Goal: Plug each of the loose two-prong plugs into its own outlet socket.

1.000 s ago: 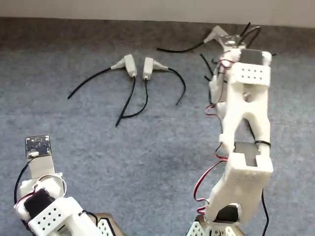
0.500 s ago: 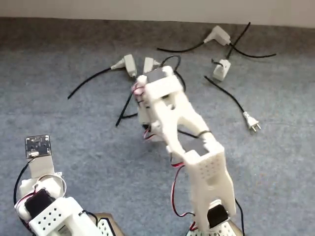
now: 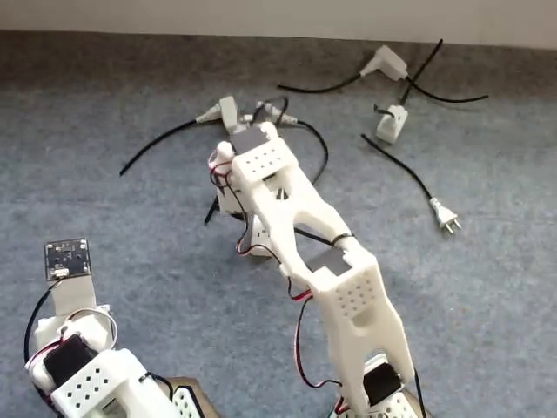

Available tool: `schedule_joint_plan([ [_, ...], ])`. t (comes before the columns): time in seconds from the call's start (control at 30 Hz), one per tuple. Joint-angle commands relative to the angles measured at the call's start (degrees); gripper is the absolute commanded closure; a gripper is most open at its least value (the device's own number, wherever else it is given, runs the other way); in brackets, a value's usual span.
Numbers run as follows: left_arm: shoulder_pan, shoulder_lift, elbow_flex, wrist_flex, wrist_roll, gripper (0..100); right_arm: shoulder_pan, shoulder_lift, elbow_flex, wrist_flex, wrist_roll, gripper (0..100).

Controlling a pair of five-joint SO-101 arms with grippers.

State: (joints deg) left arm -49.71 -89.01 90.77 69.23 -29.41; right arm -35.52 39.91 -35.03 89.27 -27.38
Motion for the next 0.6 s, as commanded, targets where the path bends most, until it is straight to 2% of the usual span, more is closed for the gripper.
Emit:
schedule_joint_plan([
  [0.0, 1.36, -0.31, -0.13, -0.97, 0.44, 87, 2.24, -8.04, -9.45, 9.01, 8.79, 78.3],
  [0.13, 1.36, -0.31, -0.13, -0.97, 0.44, 87, 7.25, -7.34, -5.49, 11.56, 14.77, 78.3],
  [0.27, 1.36, -0.31, -0.13, -0.97, 0.44, 87, 10.24, -4.35, 3.12, 8.13, 15.65, 78.3],
  [0.43, 1.36, -0.31, -0.13, -0.97, 0.44, 87, 8.66, -0.66, 7.60, 3.47, 15.30, 78.3],
  [0.57, 1.36, -0.31, -0.13, -0.97, 0.44, 87, 6.73, -0.31, 6.55, 3.56, 15.30, 78.3],
])
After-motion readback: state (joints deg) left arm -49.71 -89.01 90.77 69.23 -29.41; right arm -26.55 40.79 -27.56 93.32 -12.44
